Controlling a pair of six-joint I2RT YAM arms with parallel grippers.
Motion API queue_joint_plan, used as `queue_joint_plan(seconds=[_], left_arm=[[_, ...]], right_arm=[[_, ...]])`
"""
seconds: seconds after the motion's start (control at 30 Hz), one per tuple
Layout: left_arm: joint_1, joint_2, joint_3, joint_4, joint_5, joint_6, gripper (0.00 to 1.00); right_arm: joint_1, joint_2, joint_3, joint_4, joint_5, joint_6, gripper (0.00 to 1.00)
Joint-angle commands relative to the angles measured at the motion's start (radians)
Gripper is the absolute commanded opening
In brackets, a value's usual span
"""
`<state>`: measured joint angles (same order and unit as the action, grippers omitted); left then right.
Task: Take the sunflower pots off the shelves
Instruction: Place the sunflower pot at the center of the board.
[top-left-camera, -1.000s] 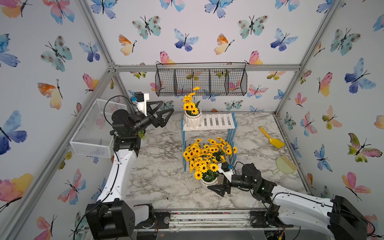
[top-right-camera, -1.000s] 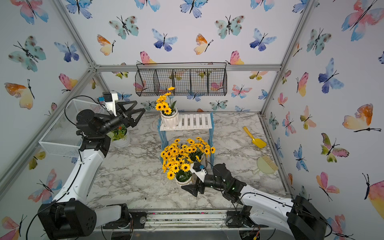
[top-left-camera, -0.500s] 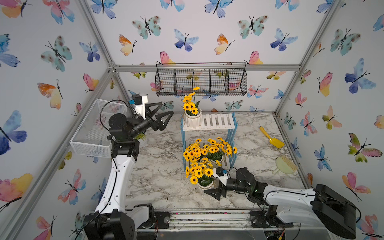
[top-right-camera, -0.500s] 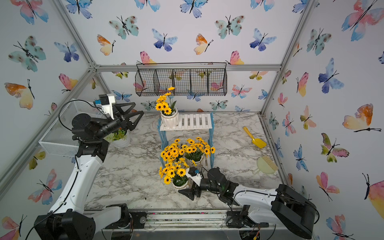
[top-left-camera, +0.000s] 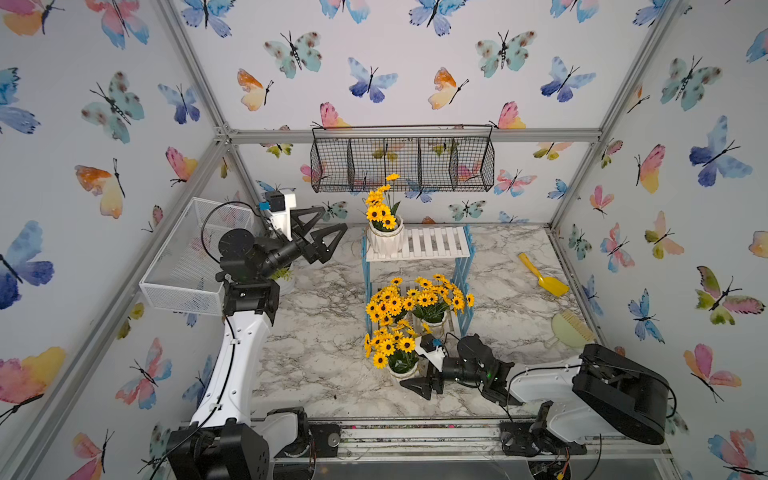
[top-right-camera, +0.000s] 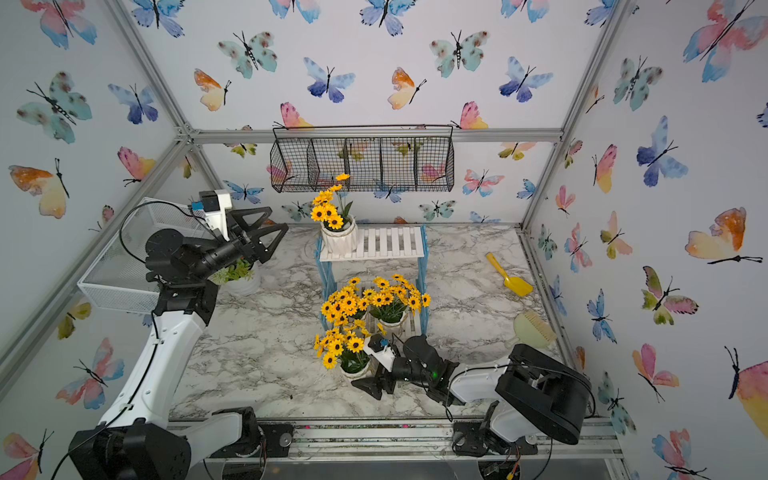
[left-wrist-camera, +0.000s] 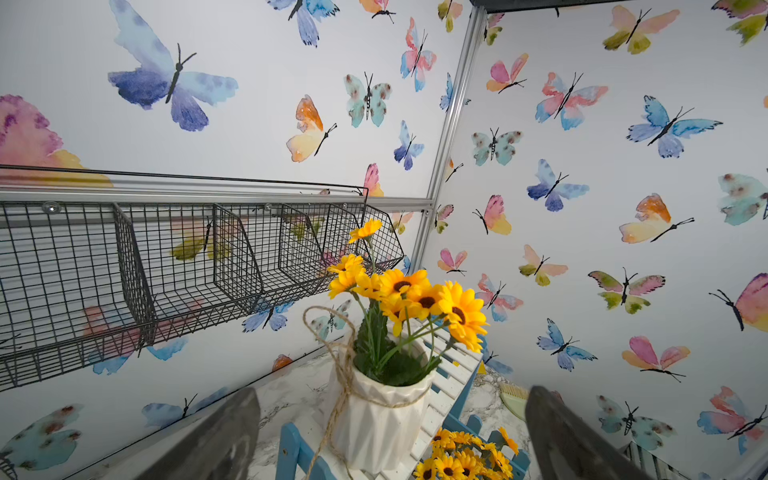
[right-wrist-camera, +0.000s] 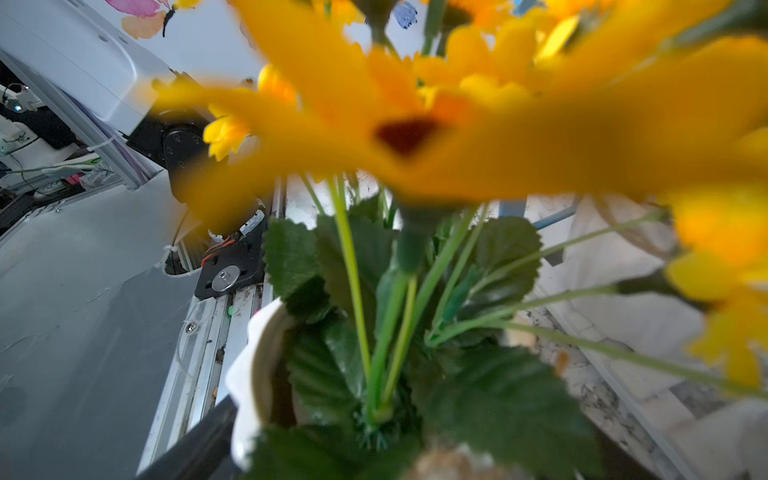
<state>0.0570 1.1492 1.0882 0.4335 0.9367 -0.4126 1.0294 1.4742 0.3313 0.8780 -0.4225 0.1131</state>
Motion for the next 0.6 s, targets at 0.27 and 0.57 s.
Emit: queue_joint_plan(seconds=[0.27, 0.57], left_arm=[[0.003, -0.006, -0.035, 0.132, 0.014, -0.074, 0.99], [0.003, -0.016, -0.037, 0.140, 0.019, -0.072, 0.99]], right_arm=[[0.011, 0.158, 0.147, 0.124, -0.068, -0.011, 0.04], [0.012, 0.324, 0.284, 0.139, -0.132, -0.009, 0.04]])
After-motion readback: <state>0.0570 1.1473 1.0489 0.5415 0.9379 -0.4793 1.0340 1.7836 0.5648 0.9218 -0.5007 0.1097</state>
